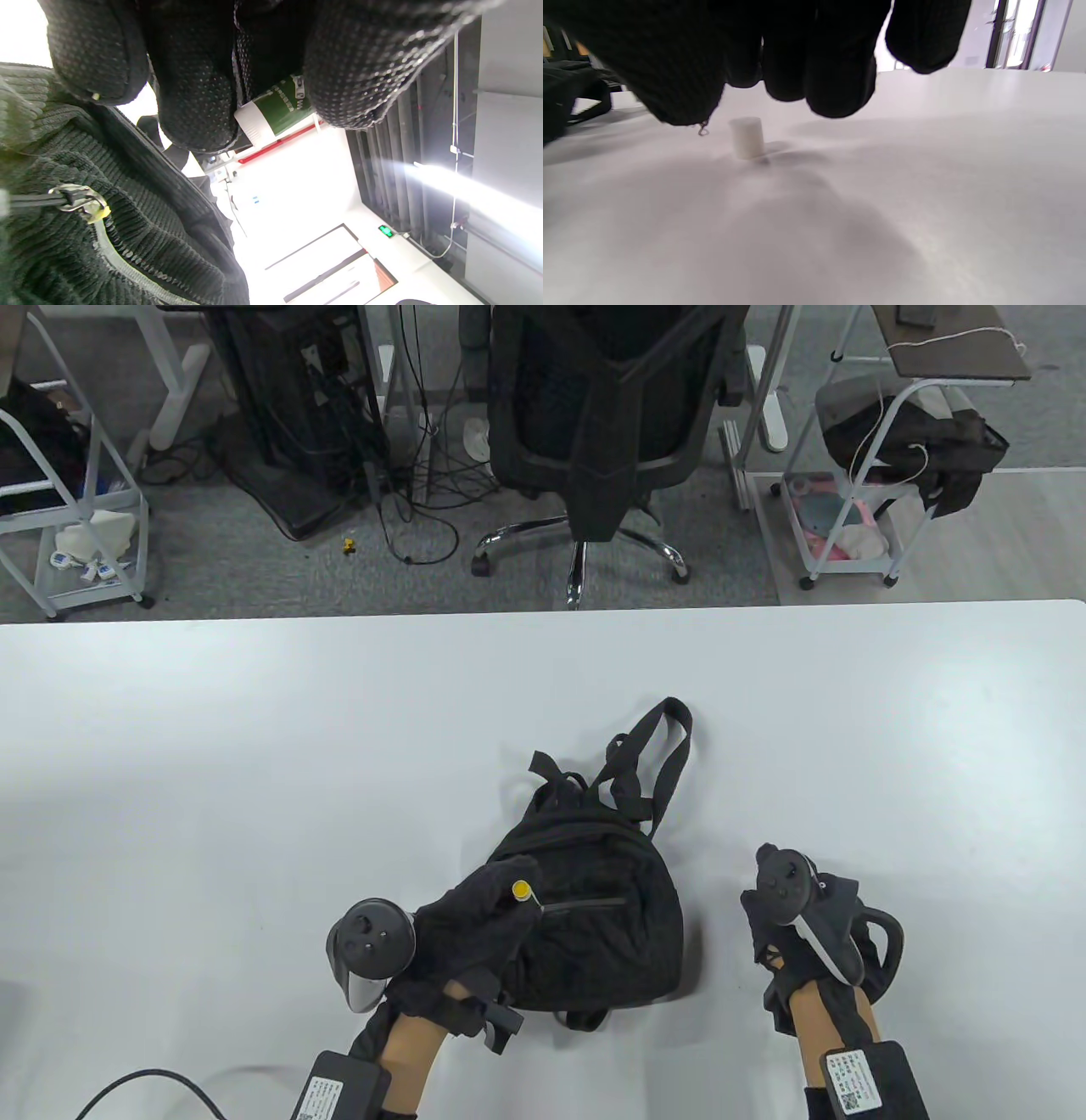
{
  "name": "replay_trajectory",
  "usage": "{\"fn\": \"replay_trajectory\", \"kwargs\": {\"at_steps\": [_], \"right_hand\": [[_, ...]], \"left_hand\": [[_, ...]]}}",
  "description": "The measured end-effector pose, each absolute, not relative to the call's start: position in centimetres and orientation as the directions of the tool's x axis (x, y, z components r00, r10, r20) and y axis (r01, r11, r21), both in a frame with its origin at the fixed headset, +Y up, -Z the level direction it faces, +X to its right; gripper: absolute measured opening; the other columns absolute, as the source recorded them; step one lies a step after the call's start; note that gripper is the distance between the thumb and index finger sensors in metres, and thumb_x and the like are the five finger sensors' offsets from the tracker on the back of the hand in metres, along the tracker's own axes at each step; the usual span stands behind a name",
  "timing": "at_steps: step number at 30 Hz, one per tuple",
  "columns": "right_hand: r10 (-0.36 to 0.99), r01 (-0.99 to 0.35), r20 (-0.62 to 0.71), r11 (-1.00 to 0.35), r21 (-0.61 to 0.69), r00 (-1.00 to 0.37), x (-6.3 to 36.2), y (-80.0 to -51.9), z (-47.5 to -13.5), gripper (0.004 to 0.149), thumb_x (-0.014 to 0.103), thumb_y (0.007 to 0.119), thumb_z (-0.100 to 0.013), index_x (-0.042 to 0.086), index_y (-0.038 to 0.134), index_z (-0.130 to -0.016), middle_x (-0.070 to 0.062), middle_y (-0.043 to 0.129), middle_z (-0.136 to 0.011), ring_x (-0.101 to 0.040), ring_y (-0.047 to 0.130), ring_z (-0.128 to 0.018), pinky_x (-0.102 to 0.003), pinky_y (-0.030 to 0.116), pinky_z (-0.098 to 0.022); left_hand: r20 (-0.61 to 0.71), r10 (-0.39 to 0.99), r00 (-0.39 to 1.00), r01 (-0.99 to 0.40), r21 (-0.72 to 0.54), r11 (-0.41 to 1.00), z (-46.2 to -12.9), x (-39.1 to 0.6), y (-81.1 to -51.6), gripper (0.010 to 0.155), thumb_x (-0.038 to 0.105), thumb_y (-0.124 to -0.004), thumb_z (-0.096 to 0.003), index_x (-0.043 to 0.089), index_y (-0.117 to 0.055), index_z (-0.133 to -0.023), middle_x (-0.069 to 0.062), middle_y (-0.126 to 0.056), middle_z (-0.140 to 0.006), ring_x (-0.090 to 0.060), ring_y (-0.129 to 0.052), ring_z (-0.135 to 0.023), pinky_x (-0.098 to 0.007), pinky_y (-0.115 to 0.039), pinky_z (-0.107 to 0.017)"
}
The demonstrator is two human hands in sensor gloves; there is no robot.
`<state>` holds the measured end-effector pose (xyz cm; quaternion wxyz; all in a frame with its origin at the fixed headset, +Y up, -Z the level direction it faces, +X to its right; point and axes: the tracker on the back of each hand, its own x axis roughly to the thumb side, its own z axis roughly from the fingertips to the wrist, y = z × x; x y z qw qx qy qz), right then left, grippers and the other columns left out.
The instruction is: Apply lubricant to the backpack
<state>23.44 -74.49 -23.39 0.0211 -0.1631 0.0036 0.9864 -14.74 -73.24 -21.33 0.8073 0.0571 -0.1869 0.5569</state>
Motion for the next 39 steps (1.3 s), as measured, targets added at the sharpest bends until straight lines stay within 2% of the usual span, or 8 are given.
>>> {"fn": "replay_trajectory", "kwargs": {"at_steps": [7,15,18,20,22,25,30,39], "right_hand": [[-0.050,0.051,-0.341,-0.999,0.006,-0.939,22.5,-75.6,-24.0,0.050,0.049,0.095,-0.046,0.041,0.080,-0.093,0.010,0.089,-0.089,-0.014,0.103,-0.066,-0.045,0.078,-0.062],[-0.013,0.006,-0.317,-1.000,0.024,-0.948,22.3,-75.6,-24.0,0.048,0.045,0.095,-0.046,0.036,0.081,-0.092,0.006,0.091,-0.085,-0.013,0.103,-0.064,-0.044,0.079,-0.061],[0.133,-0.117,-0.196,-0.989,-0.091,-0.972,20.9,-73.1,-23.2,0.050,0.045,0.095,-0.045,0.034,0.081,-0.092,0.005,0.093,-0.083,-0.014,0.105,-0.060,-0.044,0.081,-0.058],[0.252,-0.240,-0.037,-0.951,-0.196,-0.967,18.7,-70.1,-22.0,0.050,0.044,0.096,-0.044,0.033,0.082,-0.091,0.003,0.093,-0.082,-0.014,0.106,-0.057,-0.044,0.082,-0.056],[0.303,-0.319,0.105,-0.921,-0.222,-0.947,16.6,-68.2,-20.8,0.051,0.045,0.097,-0.043,0.032,0.083,-0.090,0.003,0.095,-0.080,-0.014,0.107,-0.055,-0.044,0.084,-0.054],[0.385,-0.433,0.257,-0.886,-0.166,-0.886,13.1,-66.1,-19.6,0.051,0.045,0.097,-0.043,0.033,0.083,-0.090,0.004,0.095,-0.080,-0.013,0.107,-0.056,-0.043,0.084,-0.055],[0.415,-0.483,0.344,-0.864,-0.140,-0.842,10.4,-65.2,-18.9,0.050,0.043,0.097,-0.043,0.032,0.083,-0.090,0.003,0.095,-0.081,-0.013,0.108,-0.057,-0.043,0.084,-0.055],[0.423,-0.487,0.362,-0.867,-0.107,-0.831,10.1,-65.2,-18.9,0.050,0.042,0.097,-0.044,0.032,0.083,-0.091,0.003,0.095,-0.081,-0.014,0.108,-0.056,-0.044,0.084,-0.054]], "left_hand": [[0.372,0.863,0.343,-0.906,-0.114,0.409,-21.3,-14.5,-73.2,0.054,0.034,-0.097,-0.0412,0.011,-0.088,-0.089,-0.016,-0.092,-0.087,-0.041,-0.106,-0.059,-0.062,-0.087,-0.049],[0.398,0.833,0.384,-0.885,-0.097,0.454,-21.2,-14.2,-73.0,0.054,0.033,-0.098,-0.0407,0.011,-0.088,-0.089,-0.016,-0.092,-0.086,-0.039,-0.103,-0.060,-0.062,-0.085,-0.052],[0.418,0.809,0.413,-0.867,-0.091,0.489,-21.0,-13.9,-72.8,0.053,0.034,-0.098,-0.0404,0.011,-0.089,-0.088,-0.015,-0.092,-0.086,-0.039,-0.103,-0.060,-0.062,-0.085,-0.053],[0.432,0.793,0.431,-0.856,-0.084,0.511,-20.9,-13.7,-72.7,0.054,0.034,-0.099,-0.0398,0.012,-0.089,-0.088,-0.015,-0.092,-0.086,-0.038,-0.103,-0.060,-0.062,-0.085,-0.053],[0.441,0.782,0.440,-0.849,-0.080,0.523,-20.7,-13.4,-72.7,0.054,0.034,-0.099,-0.0393,0.012,-0.090,-0.087,-0.015,-0.092,-0.085,-0.037,-0.102,-0.059,-0.062,-0.085,-0.053],[0.460,0.762,0.456,-0.833,-0.079,0.547,-20.5,-12.9,-72.6,0.054,0.034,-0.100,-0.0391,0.012,-0.090,-0.087,-0.014,-0.091,-0.085,-0.037,-0.101,-0.059,-0.062,-0.084,-0.054],[0.492,0.730,0.475,-0.812,-0.076,0.579,-20.2,-12.2,-72.4,0.054,0.034,-0.101,-0.0380,0.012,-0.090,-0.086,-0.014,-0.091,-0.084,-0.036,-0.101,-0.058,-0.061,-0.085,-0.054],[0.501,0.723,0.475,-0.806,-0.082,0.586,-20.2,-11.9,-72.5,0.054,0.034,-0.101,-0.0378,0.012,-0.091,-0.086,-0.014,-0.091,-0.084,-0.035,-0.101,-0.057,-0.061,-0.085,-0.054]]}}
